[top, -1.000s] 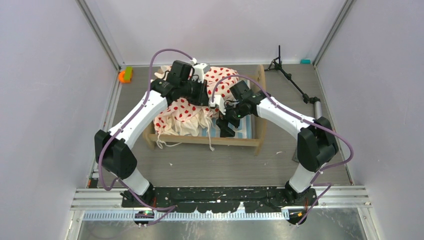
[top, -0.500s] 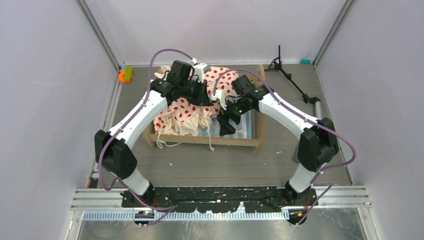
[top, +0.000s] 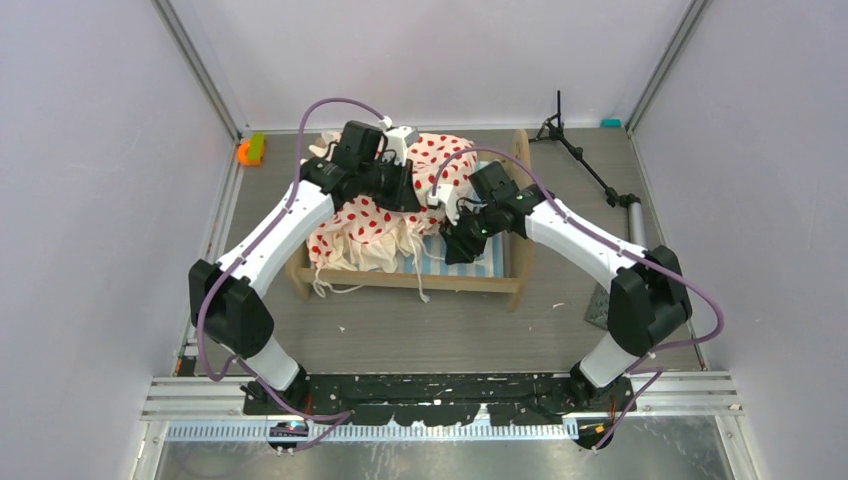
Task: Set up the pet bed
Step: Cross the ropes on the bed frame.
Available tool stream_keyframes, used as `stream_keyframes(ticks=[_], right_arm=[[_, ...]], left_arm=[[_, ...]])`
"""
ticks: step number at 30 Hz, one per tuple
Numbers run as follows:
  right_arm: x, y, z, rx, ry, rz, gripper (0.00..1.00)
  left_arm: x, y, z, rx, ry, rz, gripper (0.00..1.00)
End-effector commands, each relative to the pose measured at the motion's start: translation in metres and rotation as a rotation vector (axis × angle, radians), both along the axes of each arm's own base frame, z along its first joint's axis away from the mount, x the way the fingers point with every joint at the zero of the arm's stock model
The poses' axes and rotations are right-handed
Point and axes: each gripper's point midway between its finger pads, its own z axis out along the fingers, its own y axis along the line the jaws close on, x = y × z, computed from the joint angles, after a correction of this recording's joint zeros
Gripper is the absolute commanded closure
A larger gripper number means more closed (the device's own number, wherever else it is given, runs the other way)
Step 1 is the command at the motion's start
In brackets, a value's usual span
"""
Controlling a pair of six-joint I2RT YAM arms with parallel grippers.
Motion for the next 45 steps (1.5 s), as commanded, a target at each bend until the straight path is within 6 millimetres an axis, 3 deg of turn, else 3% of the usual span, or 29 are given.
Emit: stream_keyframes(ticks=[1,3,4,8,12,14,23,35,39,42,45], right_arm=[[0.042,-0.002,0.046,0.037,-0.218,-0.175,0.77],[0.053,-0.013,0.042,-0.024,-0.256,-0.239,0.91],[0.057,-0.018,0.037,-0.061,-0.266,-0.256,0.93],[0.055,-0.028,0.011,-0.201,-0.269,-0.229,0.96],[0.044,-0.022,-0.012,-0.255,-0.306,-0.174,0.97],[0.048,-0.019,-0.015,-0.237,-0.346,-0.199,1.00],[0.025,-0.027,-0.037,-0.288,-0.295,-0.131,1.00],[-0.040,-0.011,-0.008,-0.145,-0.095,0.115,1.00],[-0.055,-0.010,-0.012,-0.142,-0.027,0.193,1.00],[-0.055,-0.010,-0.016,-0.153,-0.015,0.197,1.00],[-0.036,-0.010,-0.012,-0.164,-0.091,0.126,0.99]], left_arm=[[0.002,0.000,0.015,-0.035,-0.043,-0.005,1.00],[0.001,0.000,0.014,-0.037,-0.040,-0.007,1.00],[0.001,0.000,0.014,-0.038,-0.039,-0.008,1.00],[0.000,0.000,0.014,-0.036,-0.039,-0.007,1.00],[0.002,0.001,0.013,-0.033,-0.040,-0.003,1.00],[0.002,0.001,0.013,-0.032,-0.039,-0.003,1.00],[0.003,0.000,0.008,-0.029,-0.025,0.000,1.00],[0.002,-0.003,0.002,-0.034,0.000,-0.016,1.00],[0.001,-0.005,-0.001,-0.036,0.012,-0.025,1.00],[0.001,-0.004,-0.002,-0.032,0.014,-0.023,1.00],[0.001,-0.004,-0.003,-0.030,0.014,-0.022,1.00]])
